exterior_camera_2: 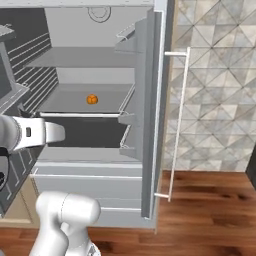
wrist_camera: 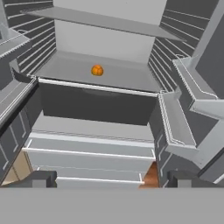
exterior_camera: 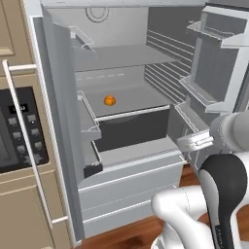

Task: Retrieve the mango and orange from the fridge and place them into the bowl on the dining table.

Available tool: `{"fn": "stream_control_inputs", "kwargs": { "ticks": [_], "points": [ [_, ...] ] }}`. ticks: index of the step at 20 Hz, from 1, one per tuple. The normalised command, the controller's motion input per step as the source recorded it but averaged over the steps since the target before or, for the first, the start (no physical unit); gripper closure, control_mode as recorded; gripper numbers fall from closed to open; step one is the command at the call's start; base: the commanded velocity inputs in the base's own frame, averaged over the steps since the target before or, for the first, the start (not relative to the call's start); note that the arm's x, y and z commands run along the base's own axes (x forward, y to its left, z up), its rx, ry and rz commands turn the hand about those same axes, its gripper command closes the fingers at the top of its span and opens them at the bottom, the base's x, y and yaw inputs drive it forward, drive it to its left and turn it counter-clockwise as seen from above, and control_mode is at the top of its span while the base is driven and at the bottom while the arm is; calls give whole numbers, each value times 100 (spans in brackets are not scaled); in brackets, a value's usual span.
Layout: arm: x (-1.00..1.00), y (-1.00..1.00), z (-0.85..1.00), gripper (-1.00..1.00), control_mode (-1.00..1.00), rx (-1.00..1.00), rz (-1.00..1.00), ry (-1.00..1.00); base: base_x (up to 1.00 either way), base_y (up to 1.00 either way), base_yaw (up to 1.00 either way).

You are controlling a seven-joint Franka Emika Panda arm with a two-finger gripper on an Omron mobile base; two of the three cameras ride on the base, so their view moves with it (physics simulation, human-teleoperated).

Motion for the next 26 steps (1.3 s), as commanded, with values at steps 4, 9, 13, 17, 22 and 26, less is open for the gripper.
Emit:
{"fn": "stream_control_inputs", "kwargs": {
  "ticks": [4,9,13,17,22,26],
  "points": [
    [0,0,0,-100,100,0,0,0,24,21,5],
    [0,0,0,-100,100,0,0,0,50,2,0],
    [0,0,0,-100,100,0,0,0,87,24,0],
    [0,0,0,-100,100,0,0,0,100,27,0],
    [0,0,0,-100,100,0,0,0,96,27,0],
    [0,0,0,-100,100,0,0,0,48,7,0]
  ]
}}
